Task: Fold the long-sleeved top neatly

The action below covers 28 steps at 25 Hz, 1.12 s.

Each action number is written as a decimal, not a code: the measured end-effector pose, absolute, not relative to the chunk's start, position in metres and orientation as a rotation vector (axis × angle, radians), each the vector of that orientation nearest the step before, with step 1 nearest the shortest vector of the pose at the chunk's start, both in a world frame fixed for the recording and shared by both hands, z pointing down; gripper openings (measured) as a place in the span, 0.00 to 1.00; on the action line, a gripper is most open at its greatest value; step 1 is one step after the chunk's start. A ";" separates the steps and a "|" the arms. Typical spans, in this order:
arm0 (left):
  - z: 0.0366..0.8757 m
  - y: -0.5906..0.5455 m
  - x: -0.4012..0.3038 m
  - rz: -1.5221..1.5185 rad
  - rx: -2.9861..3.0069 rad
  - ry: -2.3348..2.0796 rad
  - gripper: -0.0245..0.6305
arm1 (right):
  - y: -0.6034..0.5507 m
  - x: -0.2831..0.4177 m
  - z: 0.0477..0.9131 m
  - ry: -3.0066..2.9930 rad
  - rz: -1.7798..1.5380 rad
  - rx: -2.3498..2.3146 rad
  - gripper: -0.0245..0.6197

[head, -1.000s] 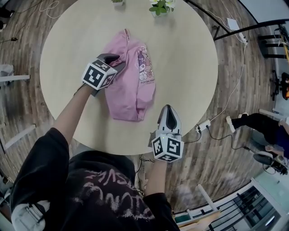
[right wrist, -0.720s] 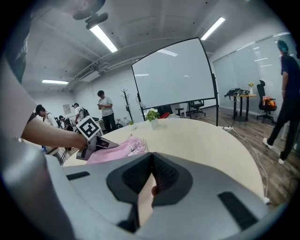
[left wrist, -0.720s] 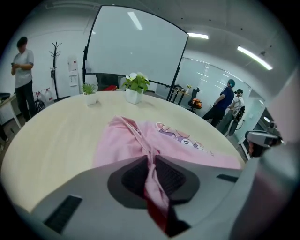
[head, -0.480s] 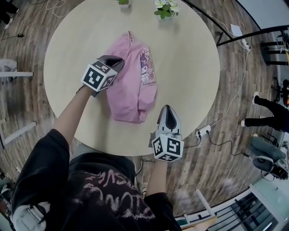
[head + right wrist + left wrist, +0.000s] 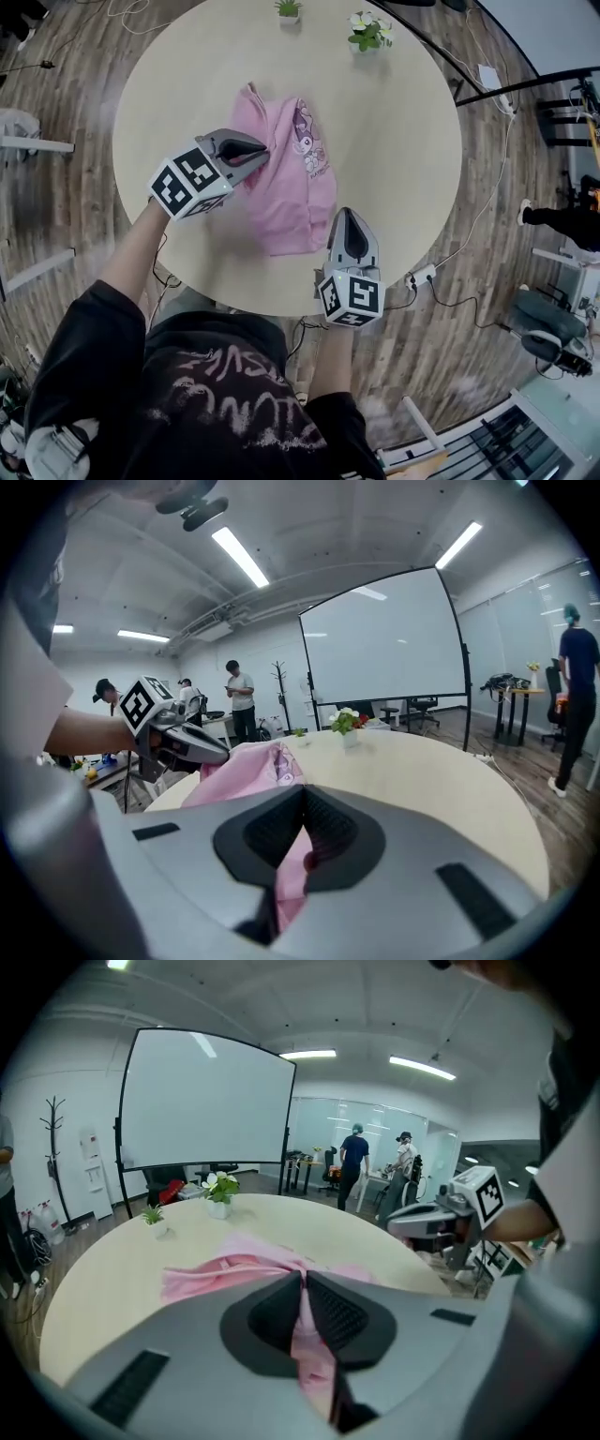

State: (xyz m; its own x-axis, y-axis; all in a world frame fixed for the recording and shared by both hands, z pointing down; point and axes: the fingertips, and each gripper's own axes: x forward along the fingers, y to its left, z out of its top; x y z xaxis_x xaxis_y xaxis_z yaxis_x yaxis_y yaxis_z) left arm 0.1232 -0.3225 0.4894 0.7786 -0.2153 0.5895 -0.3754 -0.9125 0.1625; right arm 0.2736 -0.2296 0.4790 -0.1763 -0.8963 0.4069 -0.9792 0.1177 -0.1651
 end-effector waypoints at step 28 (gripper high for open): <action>0.425 -0.133 -0.013 0.593 2.827 0.319 0.08 | -0.180 0.044 0.414 -2.486 0.274 1.168 0.23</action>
